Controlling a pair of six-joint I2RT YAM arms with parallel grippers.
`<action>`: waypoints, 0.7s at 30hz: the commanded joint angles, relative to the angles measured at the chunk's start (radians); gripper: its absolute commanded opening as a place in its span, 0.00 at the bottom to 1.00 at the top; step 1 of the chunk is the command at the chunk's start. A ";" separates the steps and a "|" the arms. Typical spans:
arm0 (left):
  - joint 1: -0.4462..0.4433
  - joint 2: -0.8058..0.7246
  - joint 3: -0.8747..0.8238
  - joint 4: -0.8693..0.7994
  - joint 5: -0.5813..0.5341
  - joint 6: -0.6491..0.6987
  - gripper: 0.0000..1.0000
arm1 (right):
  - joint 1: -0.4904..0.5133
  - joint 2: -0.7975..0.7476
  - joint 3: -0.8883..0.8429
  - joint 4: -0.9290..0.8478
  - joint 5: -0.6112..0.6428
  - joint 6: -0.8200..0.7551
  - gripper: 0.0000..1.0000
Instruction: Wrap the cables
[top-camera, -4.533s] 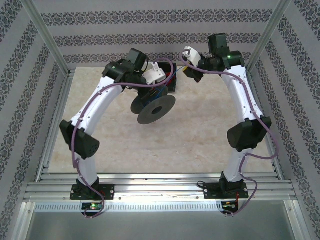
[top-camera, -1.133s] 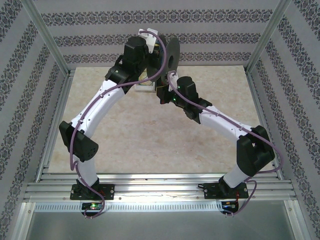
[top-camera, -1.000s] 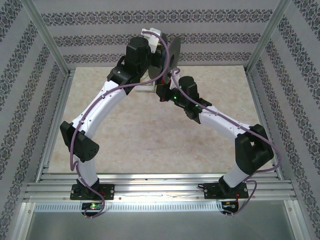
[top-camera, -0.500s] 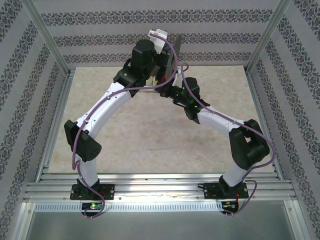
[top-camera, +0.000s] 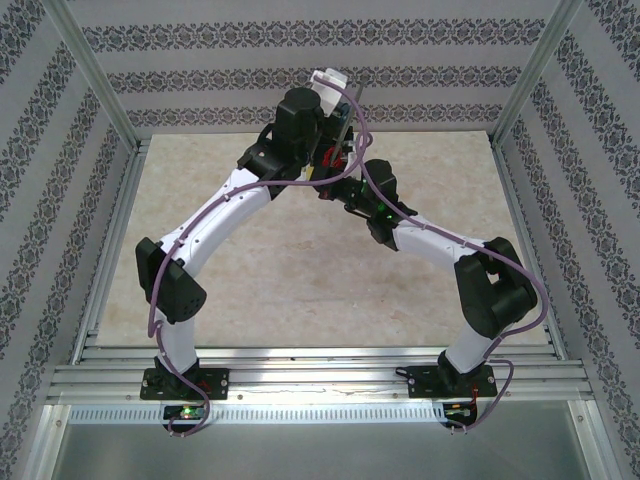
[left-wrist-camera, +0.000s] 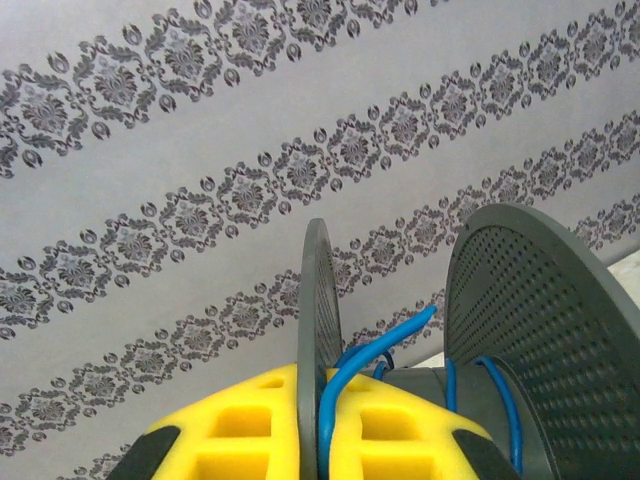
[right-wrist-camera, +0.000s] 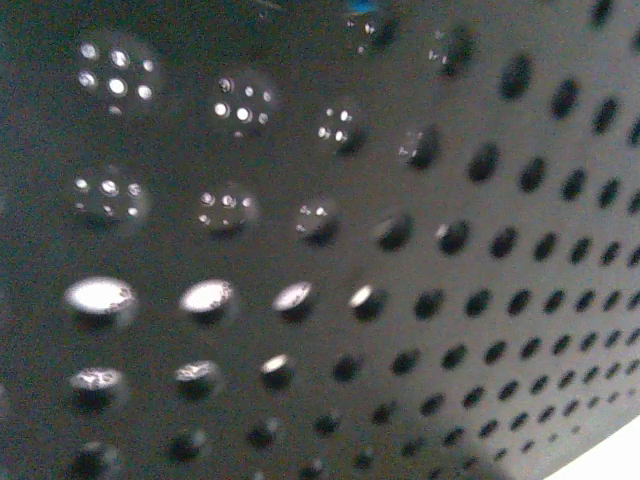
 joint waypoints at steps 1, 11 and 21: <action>-0.015 0.053 -0.038 -0.148 0.009 0.048 0.00 | 0.011 -0.147 0.013 0.225 0.018 -0.117 0.00; -0.015 0.075 -0.046 -0.157 -0.002 0.038 0.00 | 0.010 -0.199 0.012 0.256 -0.027 -0.144 0.23; -0.004 0.056 -0.062 -0.163 0.053 0.004 0.00 | -0.010 -0.267 -0.017 0.228 -0.068 -0.191 0.37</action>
